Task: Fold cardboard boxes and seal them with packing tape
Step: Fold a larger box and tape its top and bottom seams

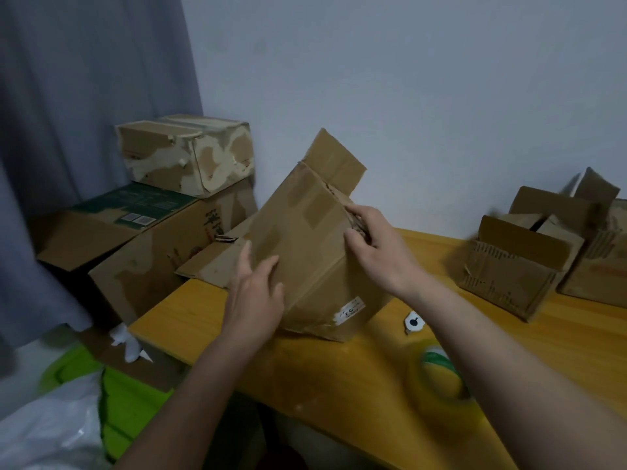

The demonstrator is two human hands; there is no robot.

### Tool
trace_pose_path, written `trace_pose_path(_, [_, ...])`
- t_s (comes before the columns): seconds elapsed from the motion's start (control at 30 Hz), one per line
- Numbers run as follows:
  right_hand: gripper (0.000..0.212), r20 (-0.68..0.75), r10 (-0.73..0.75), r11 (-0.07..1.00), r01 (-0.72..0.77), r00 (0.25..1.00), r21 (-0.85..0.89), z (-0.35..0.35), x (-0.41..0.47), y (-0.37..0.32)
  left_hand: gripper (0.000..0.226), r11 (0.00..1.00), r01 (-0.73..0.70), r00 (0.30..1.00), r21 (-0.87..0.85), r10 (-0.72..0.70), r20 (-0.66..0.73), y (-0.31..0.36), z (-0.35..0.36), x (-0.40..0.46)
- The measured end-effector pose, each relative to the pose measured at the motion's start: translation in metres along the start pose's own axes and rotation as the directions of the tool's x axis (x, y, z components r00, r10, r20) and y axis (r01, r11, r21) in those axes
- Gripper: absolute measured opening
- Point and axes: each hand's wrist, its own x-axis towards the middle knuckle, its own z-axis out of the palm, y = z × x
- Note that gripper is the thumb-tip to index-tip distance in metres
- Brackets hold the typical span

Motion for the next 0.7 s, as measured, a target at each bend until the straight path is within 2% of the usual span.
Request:
trace_pose_path(0.07, [0.042,0.028,-0.078,0.995,0.079,0.997,-0.055,0.01,-0.003,-0.01,0.06,0.993,-0.047,0.991,-0.111,0.06,0.116,0.002,-0.001,0.001])
trace_pose_path(0.1, [0.044,0.046,-0.093,0.99,0.097,0.995,-0.099,0.015,-0.005,-0.013,0.065,0.976,-0.004,0.98,-0.218,0.047,0.194,0.0,0.001,0.002])
trace_pose_path(0.17, [0.046,0.076,-0.059,0.978,0.072,0.995,-0.196,0.024,-0.012,-0.014,0.07,0.87,0.186,0.944,-0.456,-0.03,0.328,-0.004,0.004,0.0])
trace_pose_path(0.23, [0.054,0.044,-0.006,0.962,0.018,0.999,-0.272,0.032,-0.023,-0.008,0.069,0.753,0.347,0.911,-0.559,-0.13,0.391,-0.008,0.008,-0.003])
trace_pose_path(0.33, [0.081,-0.105,0.128,0.961,-0.15,0.986,-0.234,0.038,-0.033,0.005,0.072,0.68,0.43,0.898,-0.594,-0.256,0.357,-0.014,0.01,0.001])
trace_pose_path(0.4, [0.098,-0.173,0.251,0.962,-0.265,0.952,-0.063,0.035,-0.035,0.013,0.081,0.632,0.451,0.892,-0.63,-0.311,0.327,-0.018,0.01,0.011])
trace_pose_path(0.47, [0.105,-0.151,0.329,0.943,-0.316,0.932,0.101,0.03,-0.035,0.02,0.09,0.616,0.447,0.892,-0.648,-0.362,0.272,-0.018,0.008,0.028])
trace_pose_path(0.6, [0.106,-0.104,0.359,0.923,-0.336,0.928,0.188,0.019,-0.03,0.037,0.101,0.697,0.421,0.895,-0.581,-0.423,0.141,-0.013,-0.003,0.073])
trace_pose_path(0.7, [0.089,-0.016,0.34,0.933,-0.335,0.94,0.135,0.003,-0.012,0.055,0.106,0.652,0.414,0.895,-0.636,-0.42,0.152,-0.009,-0.005,0.101])
